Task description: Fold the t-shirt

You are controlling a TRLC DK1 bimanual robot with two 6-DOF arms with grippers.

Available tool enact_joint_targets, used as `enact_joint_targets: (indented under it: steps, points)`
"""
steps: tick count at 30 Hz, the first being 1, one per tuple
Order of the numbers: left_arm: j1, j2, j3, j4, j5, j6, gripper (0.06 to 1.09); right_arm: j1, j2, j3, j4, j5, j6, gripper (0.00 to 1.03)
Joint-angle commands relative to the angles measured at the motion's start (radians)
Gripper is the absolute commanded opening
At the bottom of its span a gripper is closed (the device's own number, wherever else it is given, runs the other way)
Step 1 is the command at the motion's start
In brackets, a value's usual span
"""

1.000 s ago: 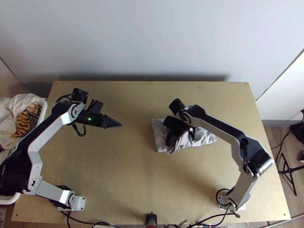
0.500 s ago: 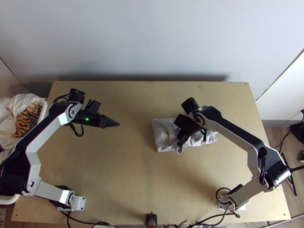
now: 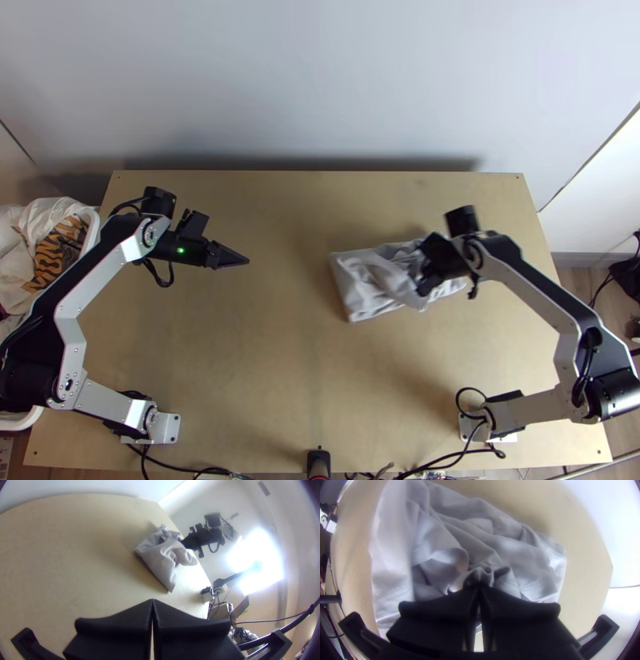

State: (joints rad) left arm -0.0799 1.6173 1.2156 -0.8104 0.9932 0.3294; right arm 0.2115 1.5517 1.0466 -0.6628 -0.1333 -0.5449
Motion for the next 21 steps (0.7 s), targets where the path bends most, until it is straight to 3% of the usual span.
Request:
enact_joint_targets:
  steps: [1, 3, 6, 8, 10, 16, 21]
  points:
    - [-0.072, 0.01, -0.007, -0.015, -0.001, 0.002, 0.09, -0.178, -0.016, -0.04, 0.117, 0.011, -0.003, 0.05]
    - [-0.109, 0.01, -0.01, -0.021, 0.001, 0.002, 0.09, -0.221, 0.004, -0.017, 0.12, 0.004, 0.039, 0.05]
    - [-0.164, 0.01, -0.016, -0.036, 0.001, 0.005, 0.09, -0.29, 0.053, 0.067, 0.037, -0.177, 0.137, 0.05]
    - [-0.19, 0.012, -0.021, -0.047, -0.001, 0.007, 0.09, -0.299, 0.054, 0.098, -0.003, -0.213, 0.175, 0.05]
    - [-0.202, 0.01, -0.019, -0.055, -0.001, 0.005, 0.09, -0.302, 0.042, 0.093, 0.031, -0.21, 0.166, 0.05]
    - [-0.202, -0.007, 0.002, -0.092, -0.002, 0.003, 0.09, -0.425, 0.088, 0.089, 0.157, -0.186, 0.014, 0.05]
    - [-0.181, -0.039, 0.01, -0.115, -0.004, 0.007, 0.09, -0.485, 0.096, 0.104, 0.158, -0.183, 0.011, 0.05]
